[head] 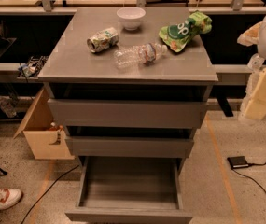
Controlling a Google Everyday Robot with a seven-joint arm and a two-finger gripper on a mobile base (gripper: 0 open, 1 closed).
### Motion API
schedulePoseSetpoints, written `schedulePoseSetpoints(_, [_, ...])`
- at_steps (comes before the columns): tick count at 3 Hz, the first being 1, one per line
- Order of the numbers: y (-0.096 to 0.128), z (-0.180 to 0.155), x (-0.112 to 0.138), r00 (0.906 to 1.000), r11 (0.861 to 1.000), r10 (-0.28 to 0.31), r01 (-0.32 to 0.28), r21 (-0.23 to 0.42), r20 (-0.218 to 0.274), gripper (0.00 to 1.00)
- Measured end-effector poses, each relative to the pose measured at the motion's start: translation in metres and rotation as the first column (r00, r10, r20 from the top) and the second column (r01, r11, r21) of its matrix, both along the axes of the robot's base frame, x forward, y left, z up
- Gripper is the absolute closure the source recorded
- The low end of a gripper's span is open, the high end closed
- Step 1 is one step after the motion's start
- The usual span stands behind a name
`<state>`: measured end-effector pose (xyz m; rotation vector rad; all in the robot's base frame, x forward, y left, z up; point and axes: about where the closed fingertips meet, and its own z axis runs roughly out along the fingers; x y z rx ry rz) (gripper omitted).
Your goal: Place water bottle into bottom drawer
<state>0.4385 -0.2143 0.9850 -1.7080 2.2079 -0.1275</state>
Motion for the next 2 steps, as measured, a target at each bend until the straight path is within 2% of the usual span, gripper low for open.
schedulePoseSetpoints(1, [0.000,0.000,0.000,1.0000,1.000,0.000,0.000,0.000,0.000,0.00])
schedulePoseSetpoints(2, [0.017,-0.002,0.022,0.9972,0.997,0.075,-0.075,-0.015,-0.003,0.00])
